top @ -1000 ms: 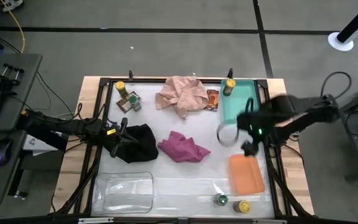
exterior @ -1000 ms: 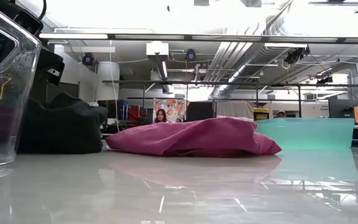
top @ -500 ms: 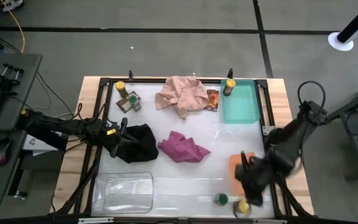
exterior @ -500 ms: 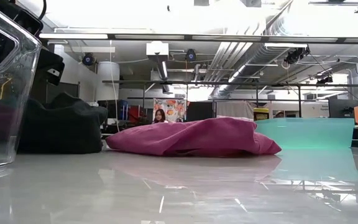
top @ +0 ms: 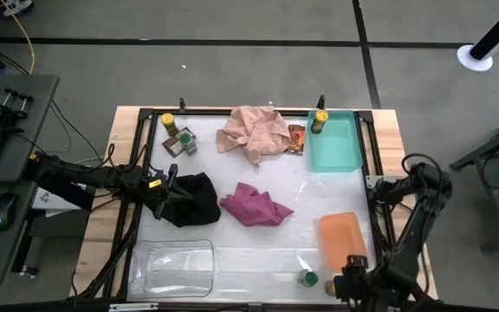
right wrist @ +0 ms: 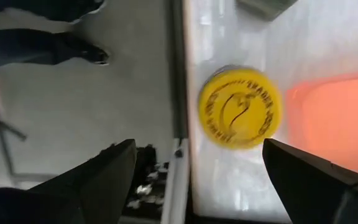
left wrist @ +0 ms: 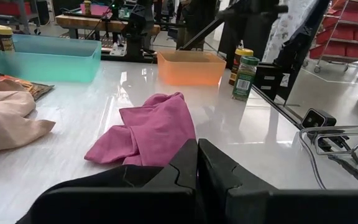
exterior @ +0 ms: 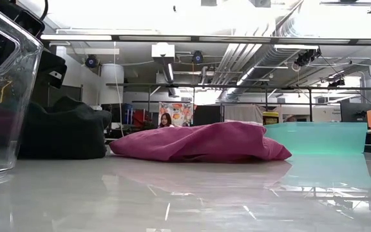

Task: Sort spices by type
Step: Put the bottom yellow seasoning bottle into the light blue bin

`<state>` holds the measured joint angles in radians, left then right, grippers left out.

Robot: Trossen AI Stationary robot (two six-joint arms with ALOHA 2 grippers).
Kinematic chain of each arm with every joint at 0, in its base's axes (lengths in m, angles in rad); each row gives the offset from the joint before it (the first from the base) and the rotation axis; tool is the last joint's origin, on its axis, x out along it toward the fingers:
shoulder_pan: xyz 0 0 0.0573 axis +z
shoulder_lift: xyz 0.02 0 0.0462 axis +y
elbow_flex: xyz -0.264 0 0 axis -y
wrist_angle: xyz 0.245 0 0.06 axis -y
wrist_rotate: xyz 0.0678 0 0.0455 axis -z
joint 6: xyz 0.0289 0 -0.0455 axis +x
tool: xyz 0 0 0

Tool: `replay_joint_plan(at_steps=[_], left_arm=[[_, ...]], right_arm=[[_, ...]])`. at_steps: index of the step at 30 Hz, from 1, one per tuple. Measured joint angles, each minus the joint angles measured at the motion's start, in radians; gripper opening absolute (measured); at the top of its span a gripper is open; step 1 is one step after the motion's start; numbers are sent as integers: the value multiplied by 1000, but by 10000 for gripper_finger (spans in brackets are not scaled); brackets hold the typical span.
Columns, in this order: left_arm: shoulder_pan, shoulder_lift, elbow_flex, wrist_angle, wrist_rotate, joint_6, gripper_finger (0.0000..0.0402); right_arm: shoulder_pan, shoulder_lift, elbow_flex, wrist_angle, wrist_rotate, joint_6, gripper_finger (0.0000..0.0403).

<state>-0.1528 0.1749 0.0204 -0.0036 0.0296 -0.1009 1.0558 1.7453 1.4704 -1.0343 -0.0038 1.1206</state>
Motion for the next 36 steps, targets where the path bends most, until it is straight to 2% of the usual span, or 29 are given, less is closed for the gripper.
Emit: replay_joint_plan(at_steps=[8,20,32,36], left_arm=[[0,0,0,0,0,0,0],[0,0,0,0,0,0,0],[0,0,0,0,0,0,0],[0,0,0,0,0,0,0]], right_arm=[[-35,28,1,-60,63,5,344],[-55,33,0,-76,52,-3,344],[-56,104,0,-48,7,2,343],[-62,105,0,-48,5,27,325]])
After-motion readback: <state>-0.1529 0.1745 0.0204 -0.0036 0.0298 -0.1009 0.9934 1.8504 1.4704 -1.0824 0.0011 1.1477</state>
